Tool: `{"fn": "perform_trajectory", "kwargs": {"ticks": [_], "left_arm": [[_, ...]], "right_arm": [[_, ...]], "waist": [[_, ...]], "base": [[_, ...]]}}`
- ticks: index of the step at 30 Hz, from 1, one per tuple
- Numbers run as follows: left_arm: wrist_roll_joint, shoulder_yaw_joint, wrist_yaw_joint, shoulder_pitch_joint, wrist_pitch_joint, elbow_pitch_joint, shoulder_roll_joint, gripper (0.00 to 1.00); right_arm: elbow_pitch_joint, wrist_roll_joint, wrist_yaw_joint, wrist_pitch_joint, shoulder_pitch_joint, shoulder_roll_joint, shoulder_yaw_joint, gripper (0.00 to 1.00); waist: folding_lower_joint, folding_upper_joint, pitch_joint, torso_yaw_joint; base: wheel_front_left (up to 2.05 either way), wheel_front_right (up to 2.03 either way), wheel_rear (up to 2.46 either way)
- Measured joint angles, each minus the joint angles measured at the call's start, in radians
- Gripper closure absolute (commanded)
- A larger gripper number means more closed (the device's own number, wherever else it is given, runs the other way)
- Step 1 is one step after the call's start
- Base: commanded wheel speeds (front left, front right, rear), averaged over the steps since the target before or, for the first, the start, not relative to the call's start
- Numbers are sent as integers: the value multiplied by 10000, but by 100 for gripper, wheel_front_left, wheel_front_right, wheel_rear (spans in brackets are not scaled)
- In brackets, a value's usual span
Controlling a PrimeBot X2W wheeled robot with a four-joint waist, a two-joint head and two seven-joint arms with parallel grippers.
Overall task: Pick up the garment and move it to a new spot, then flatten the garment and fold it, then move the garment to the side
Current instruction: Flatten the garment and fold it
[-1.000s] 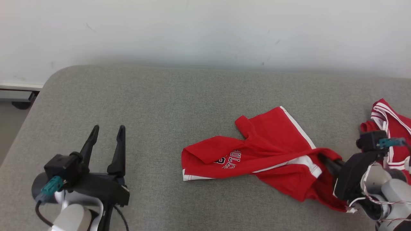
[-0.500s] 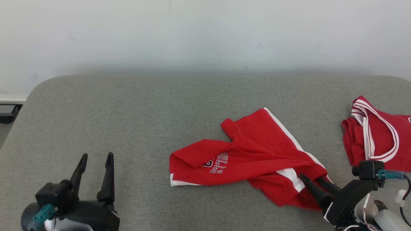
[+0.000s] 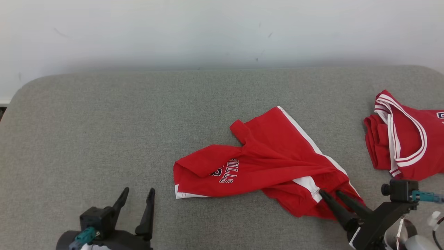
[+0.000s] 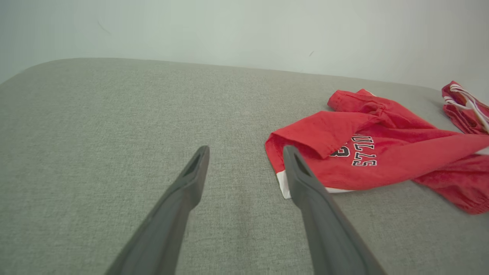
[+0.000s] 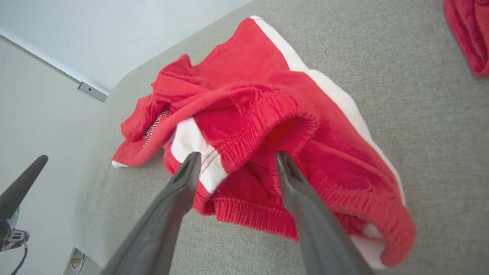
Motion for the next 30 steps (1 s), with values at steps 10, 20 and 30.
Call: {"fn": "perform_trajectory", "kwargs": {"ticks": [10, 20, 30], "left_arm": [[178, -644, -324, -453, 667, 479, -301, 0], [119, -1064, -713, -1132, 1298, 1712, -617, 0], [483, -1626, -963, -1960, 1680, 2767, -1225, 0]], "right_arm": [[-725, 21, 0, -119, 498, 148, 215, 0], [-800, -826, -290, -127, 341, 150, 648, 0], [-1166, -1503, -784, -219, 217, 104, 809, 0]], "waist": [[0, 1, 217, 190], [0, 0, 211, 188], [0, 1, 360, 72]], "base": [[0, 0, 0], [0, 0, 0], [0, 0, 0]]}}
